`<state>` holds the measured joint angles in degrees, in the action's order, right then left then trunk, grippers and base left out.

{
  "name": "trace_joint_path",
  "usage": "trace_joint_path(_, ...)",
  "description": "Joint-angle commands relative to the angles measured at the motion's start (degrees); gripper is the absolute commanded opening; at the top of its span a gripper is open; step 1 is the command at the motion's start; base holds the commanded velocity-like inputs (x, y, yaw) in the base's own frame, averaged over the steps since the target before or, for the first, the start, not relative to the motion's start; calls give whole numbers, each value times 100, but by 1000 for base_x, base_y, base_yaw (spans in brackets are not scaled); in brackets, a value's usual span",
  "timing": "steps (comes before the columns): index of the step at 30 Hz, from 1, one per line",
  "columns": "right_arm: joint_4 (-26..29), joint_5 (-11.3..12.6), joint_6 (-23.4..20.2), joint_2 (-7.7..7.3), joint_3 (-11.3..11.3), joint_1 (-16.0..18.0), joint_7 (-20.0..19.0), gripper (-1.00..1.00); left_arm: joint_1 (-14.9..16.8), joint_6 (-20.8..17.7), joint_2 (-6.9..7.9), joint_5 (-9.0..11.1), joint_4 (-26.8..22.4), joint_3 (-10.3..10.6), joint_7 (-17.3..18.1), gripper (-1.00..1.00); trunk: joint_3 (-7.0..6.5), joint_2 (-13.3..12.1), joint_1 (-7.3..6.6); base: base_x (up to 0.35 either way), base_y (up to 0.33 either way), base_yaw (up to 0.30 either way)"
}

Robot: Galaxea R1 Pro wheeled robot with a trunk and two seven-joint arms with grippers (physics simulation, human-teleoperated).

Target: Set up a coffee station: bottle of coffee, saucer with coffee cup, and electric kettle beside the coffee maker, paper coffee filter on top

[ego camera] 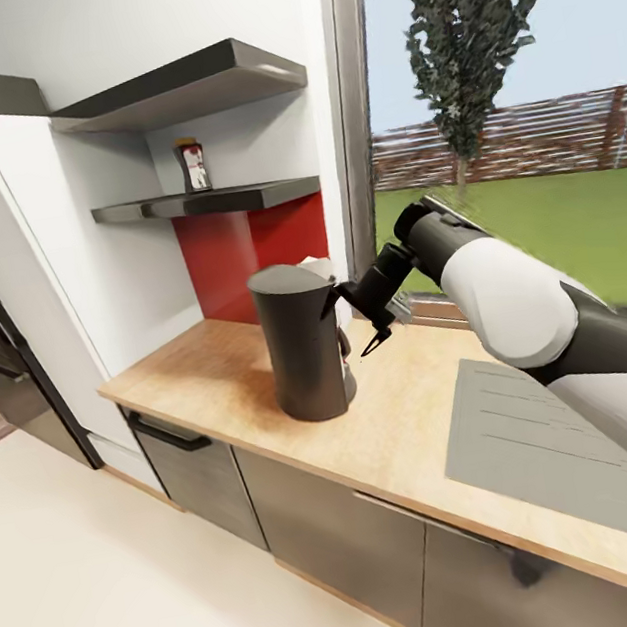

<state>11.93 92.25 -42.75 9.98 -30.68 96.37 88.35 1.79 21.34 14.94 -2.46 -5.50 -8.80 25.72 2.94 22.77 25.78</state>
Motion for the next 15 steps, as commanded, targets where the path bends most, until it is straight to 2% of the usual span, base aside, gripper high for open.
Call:
trace_joint_path(1,-135,57,-170,1,27,-45,45,100,5,11,0,-26,5,-44,30,100,14,15,1,-277,219,0)
trace_joint_path(5,-428,50,-582,1,27,-269,36,100,6,11,0,-26,5,-41,30,100,14,15,1,-270,221,0)
trace_joint_path(8,-489,50,-693,1,27,-465,34,100,6,5,-3,-26,5,-36,30,100,14,15,1,-204,250,0)
trace_joint_path(11,-507,54,-769,1,27,-753,30,100,6,3,-7,-28,5,-34,30,100,14,15,1,-125,278,0)
trace_joint_path(15,-511,49,-1138,1,27,-1221,32,100,6,2,-8,-32,5,-36,30,100,14,15,1,-36,271,0)
